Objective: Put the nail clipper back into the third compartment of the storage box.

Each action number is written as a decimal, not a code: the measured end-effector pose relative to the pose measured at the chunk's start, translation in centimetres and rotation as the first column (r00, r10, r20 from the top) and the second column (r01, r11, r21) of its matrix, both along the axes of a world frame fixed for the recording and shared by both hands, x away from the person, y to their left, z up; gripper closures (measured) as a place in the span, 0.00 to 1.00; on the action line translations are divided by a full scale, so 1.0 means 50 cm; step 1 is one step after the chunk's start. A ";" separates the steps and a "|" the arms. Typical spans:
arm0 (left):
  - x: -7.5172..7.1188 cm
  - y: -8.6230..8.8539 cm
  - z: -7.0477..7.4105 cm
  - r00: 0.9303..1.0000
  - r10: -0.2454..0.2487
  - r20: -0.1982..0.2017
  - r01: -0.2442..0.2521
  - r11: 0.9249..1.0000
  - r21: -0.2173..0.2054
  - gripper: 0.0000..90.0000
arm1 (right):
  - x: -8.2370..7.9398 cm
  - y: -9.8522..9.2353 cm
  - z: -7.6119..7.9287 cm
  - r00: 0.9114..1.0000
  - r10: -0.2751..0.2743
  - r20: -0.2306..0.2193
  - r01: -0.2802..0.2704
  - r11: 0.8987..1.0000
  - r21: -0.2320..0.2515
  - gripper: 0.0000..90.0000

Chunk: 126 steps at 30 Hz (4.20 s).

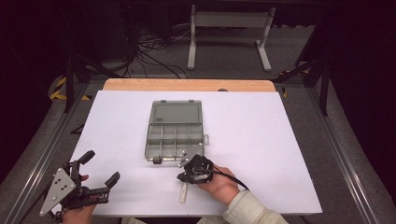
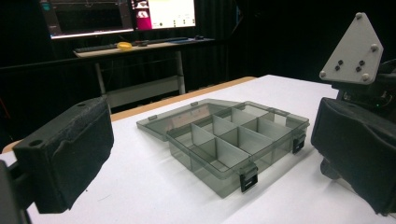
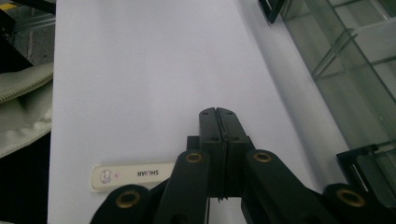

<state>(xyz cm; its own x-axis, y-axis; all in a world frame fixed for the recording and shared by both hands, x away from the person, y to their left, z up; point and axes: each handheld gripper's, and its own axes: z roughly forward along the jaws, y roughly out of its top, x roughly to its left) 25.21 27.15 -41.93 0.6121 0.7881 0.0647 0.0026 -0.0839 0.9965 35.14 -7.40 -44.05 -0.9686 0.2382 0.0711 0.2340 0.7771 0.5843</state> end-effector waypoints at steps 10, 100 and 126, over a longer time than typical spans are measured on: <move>0.002 0.000 -0.002 1.000 -0.003 -0.007 0.003 1.000 -0.001 0.00 | -0.003 -0.013 0.004 1.000 -0.014 -0.012 0.014 1.000 -0.021 1.00; 0.004 -0.002 -0.005 1.000 -0.006 -0.013 0.006 1.000 0.000 0.00 | -0.126 -0.083 0.006 0.992 0.107 0.059 -0.101 0.989 -0.105 0.51; 0.005 -0.003 -0.005 1.000 -0.008 -0.019 0.008 1.000 0.000 0.00 | -0.123 -0.087 0.005 0.984 0.171 0.047 -0.164 0.978 -0.127 0.86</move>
